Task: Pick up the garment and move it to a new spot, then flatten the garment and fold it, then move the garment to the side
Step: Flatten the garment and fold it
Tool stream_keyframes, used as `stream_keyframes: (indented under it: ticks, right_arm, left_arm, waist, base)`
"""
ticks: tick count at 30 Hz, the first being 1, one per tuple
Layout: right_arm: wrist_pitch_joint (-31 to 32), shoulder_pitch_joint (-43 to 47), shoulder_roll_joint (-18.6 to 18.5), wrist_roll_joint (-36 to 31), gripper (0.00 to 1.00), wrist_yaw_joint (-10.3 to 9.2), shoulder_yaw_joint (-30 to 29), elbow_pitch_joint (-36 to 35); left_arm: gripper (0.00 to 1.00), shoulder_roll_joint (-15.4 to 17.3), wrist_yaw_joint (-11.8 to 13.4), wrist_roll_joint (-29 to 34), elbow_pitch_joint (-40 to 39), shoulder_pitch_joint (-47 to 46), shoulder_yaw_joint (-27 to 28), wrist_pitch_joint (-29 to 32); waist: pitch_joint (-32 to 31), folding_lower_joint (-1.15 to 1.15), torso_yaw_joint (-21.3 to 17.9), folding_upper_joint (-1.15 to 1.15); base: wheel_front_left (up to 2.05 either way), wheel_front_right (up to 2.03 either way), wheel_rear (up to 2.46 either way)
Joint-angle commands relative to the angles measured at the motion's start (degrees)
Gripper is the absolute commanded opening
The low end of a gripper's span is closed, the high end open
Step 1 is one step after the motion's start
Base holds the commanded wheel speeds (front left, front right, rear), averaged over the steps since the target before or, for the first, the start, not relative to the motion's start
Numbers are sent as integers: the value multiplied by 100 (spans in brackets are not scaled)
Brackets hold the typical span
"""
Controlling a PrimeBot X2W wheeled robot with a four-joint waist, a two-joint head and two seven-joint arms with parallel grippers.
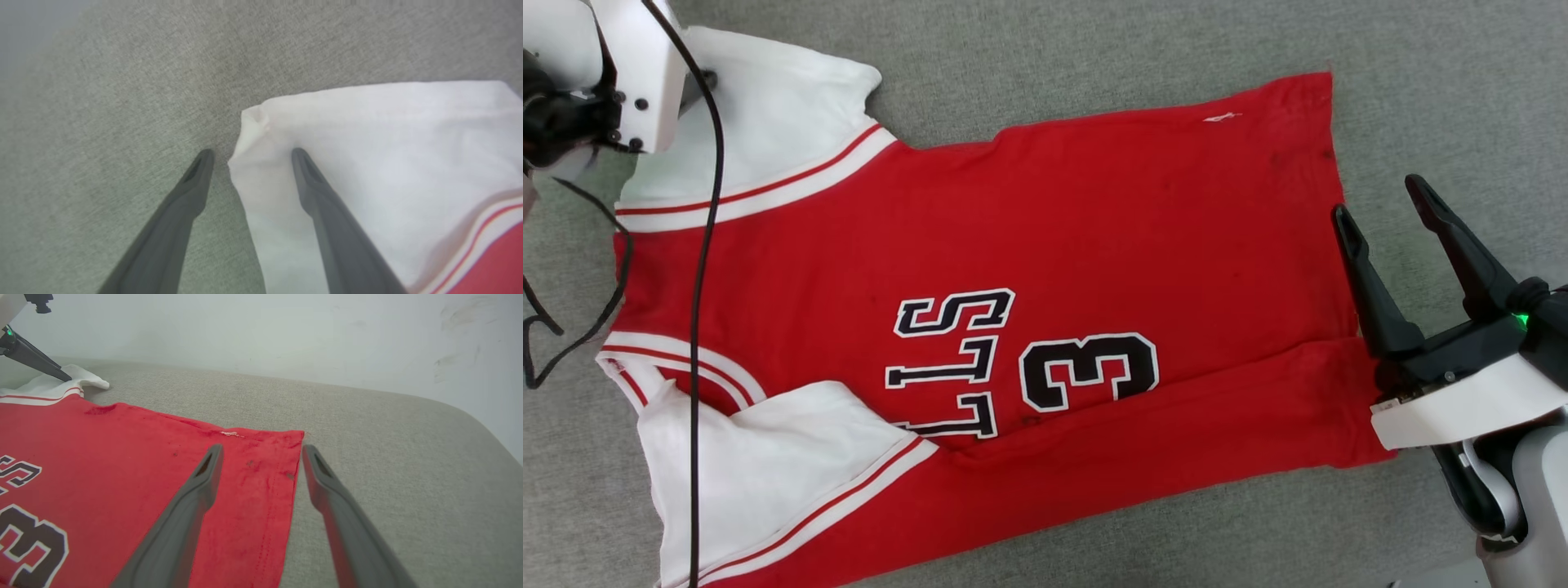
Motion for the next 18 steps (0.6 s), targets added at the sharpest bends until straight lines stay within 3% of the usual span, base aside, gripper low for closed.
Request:
stream_keyframes:
  ticks: [1,7,8,9,18]
  right_arm:
    - [-33,-67,23,-18,100,-5,9,12]
    - [-82,-185,-4,11,100,-5,36,112]
    - [-94,-205,-6,22,100,-6,37,126]
    - [-97,-230,-11,31,100,-5,42,128]
    - [245,-754,-470,-89,100,-6,-30,177]
  left_arm:
    - [100,-34,-50,-2,53,40,-69,47]
    - [100,-149,-169,-88,187,348,-257,121]
    - [4,-158,-189,-120,193,376,-249,81]
    - [0,-165,-200,-117,191,381,-229,6]
    - [0,-253,-237,69,69,241,-192,-773]
  waist:
    - [49,-1,9,0]
    - [66,-1,50,0]
    - [57,-1,54,0]
    - [49,-1,56,0]
    - [-295,-1,197,0]
  base:
    - [0,0,0]
    - [0,0,0]
    - [0,0,0]
    - [0,0,0]
    - [0,0,0]
